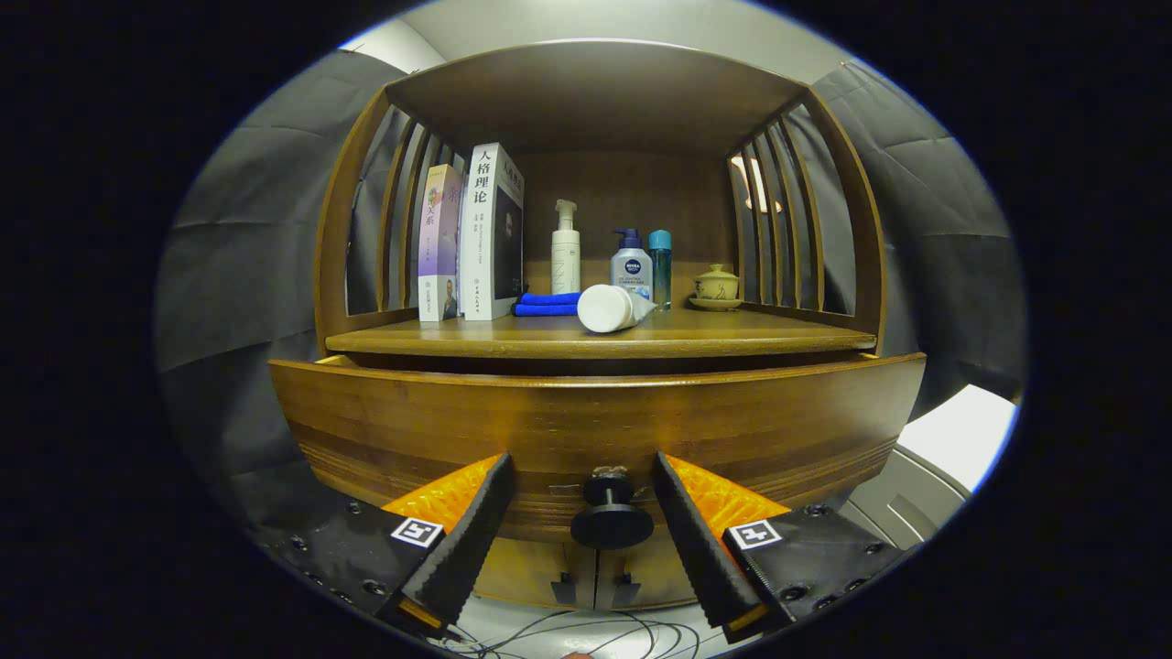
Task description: Pull open the drawer, take out the items inside it, and place them on the countertop above the cabinet.
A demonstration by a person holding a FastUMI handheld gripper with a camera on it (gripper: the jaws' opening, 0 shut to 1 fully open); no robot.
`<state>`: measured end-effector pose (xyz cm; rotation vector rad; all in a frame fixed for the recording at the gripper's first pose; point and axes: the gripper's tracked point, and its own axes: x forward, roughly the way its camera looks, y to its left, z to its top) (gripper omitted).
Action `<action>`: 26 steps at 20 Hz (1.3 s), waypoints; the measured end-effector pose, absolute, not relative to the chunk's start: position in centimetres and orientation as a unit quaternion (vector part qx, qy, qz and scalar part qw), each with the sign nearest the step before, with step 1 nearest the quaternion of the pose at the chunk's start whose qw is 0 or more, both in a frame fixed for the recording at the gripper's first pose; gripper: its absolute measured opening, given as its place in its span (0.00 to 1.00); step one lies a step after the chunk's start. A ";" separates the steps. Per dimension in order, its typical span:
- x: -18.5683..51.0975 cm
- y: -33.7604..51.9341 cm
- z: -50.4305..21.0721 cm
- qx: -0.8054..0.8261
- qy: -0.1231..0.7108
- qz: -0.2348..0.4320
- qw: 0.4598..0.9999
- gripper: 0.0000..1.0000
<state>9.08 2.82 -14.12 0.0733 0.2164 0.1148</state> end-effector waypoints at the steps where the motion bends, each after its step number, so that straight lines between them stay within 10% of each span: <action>1: 9.3 2.8 -14.1 0.037 0.108 0.057 0.992 0.98; 26: 13.8 3.1 -14.4 0.042 0.111 0.069 0.991 0.98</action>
